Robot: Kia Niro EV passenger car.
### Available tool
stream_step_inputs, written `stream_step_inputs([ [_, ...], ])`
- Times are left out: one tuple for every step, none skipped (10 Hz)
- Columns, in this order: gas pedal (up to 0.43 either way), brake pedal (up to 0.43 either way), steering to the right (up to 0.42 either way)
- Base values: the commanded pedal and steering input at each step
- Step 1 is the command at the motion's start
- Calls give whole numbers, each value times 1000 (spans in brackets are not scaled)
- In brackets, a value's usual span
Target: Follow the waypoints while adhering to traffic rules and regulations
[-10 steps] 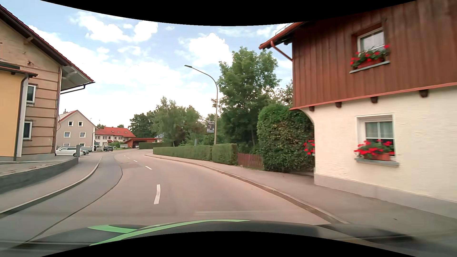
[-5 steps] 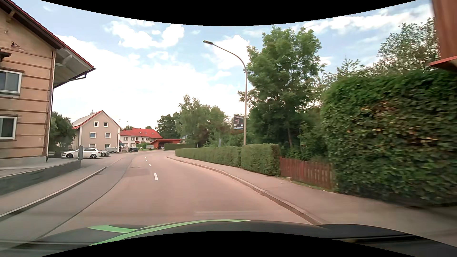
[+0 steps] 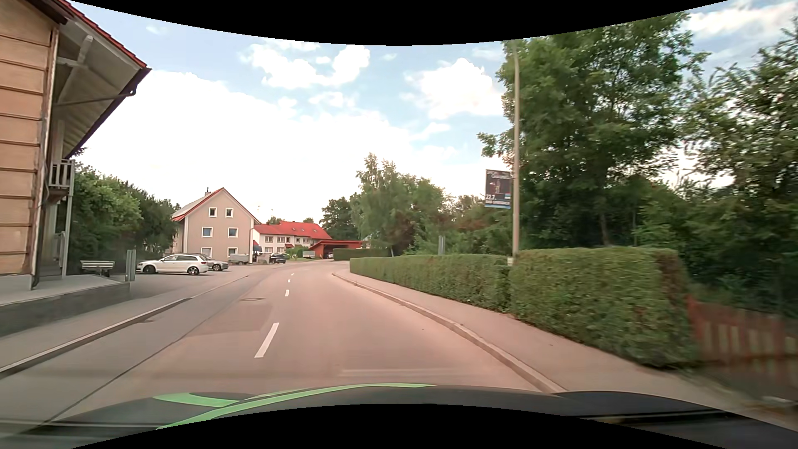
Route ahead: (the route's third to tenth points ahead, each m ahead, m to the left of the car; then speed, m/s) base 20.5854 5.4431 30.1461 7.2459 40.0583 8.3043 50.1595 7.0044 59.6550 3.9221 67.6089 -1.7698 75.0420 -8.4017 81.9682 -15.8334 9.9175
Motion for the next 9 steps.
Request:
stream_step_inputs([
  [177, 0, -129],
  [177, 0, -128],
  [177, 0, -124],
  [177, 0, -118],
  [177, 0, -112],
  [177, 0, -99],
  [177, 0, -86],
  [177, 0, -73],
  [177, 0, -57],
])
